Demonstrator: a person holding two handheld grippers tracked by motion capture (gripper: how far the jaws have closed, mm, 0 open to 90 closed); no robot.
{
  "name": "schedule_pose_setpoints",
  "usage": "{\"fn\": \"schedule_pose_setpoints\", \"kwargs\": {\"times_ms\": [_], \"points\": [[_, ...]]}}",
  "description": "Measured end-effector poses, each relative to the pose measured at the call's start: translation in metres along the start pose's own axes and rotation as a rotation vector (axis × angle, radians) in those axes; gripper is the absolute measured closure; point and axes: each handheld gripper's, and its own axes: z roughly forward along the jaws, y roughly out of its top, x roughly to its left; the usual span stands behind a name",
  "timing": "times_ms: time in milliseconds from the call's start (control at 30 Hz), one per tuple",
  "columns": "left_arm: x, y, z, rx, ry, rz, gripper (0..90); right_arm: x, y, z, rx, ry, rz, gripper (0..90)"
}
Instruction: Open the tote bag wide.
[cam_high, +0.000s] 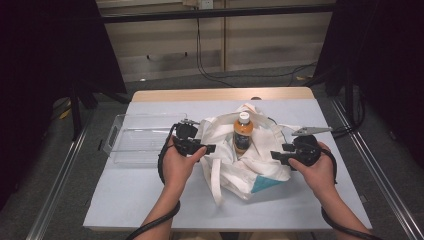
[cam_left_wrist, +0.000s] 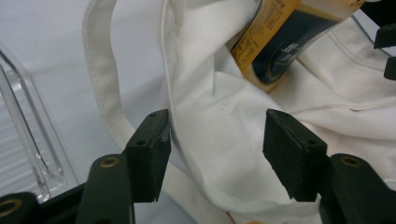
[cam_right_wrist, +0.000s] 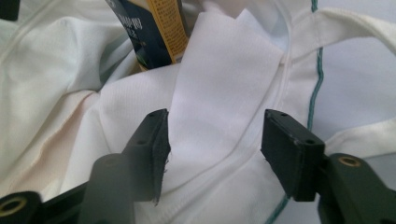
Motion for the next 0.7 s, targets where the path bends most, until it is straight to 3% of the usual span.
{"fn": "schedule_pose_setpoints", "kwargs": {"times_ms": [333,367,700], "points": [[-0.01,0.019,-0.005,-0.037,0.012,0.022,26.1,-0.004,-0.006,-0.005,-0.004,0.003,0.017,22.8],[-0.013,0.023,-0.008,-0.046,0.023,0.04,24.1,-0.004,-0.007,-0.005,-0.006,0.006,0.016,22.0],[-0.02,0.04,-0.004,-0.071,0.019,0.088,18.6,-0.001,-0.007,-0.002,0.0,0.016,0.037,10.1]]}}
